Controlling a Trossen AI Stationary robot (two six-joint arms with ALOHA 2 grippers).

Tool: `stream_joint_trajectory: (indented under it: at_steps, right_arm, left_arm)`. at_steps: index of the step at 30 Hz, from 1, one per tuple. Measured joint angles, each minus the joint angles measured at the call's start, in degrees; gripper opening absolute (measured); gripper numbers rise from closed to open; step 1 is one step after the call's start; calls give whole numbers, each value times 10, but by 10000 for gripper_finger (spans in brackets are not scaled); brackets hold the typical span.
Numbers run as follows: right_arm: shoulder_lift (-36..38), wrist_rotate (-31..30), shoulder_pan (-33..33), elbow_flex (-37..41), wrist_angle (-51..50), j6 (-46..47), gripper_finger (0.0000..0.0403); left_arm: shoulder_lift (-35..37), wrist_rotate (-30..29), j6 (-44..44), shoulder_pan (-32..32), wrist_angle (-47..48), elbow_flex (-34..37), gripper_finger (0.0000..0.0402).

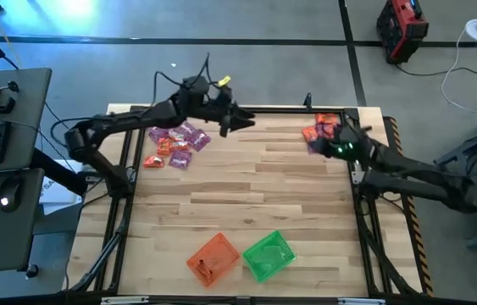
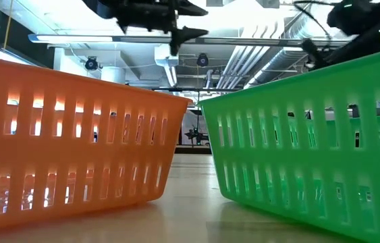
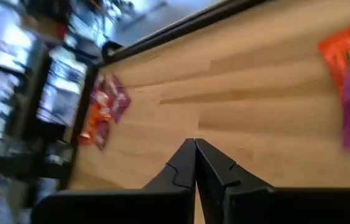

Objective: Sort candy by brand, put in halloween buckets
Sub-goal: Put the orange candy into the orange basket

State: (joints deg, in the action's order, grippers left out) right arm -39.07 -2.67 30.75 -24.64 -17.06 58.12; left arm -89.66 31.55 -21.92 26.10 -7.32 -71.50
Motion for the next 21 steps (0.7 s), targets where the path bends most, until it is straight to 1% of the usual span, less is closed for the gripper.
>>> stream_joint_trajectory:
  at_steps: [2,4,7,9,12,14,15,18,21]
  right_arm:
    - [-72,26,46,-37,-28,-58,0]
    - [-148,49,93,-69,-79,-107,0]
    - [-249,74,143,-117,-106,-170,0]
    - [-307,70,164,-149,-109,-210,0]
    - [-380,44,182,-192,-123,-250,0]
    - [-421,18,185,-228,-125,-273,0]
    - [-441,8,189,-241,-141,-283,0]
    - [-489,-27,192,-273,-201,-297,0]
    - [-519,-44,190,-285,-204,-301,0]
  left_arm:
    - [26,-3,33,-2,40,11,209]
    - [50,-3,43,-9,40,38,209]
    - [85,-9,20,-24,11,102,209]
    - [108,-28,-16,-36,-27,150,209]
    - [133,-84,-55,-54,-97,209,209]
    - [142,-114,-70,-63,-134,235,209]
    - [144,-125,-74,-67,-141,242,209]
    - [145,-135,-74,-74,-150,249,209]
    - [145,-137,-62,-79,-152,249,209]
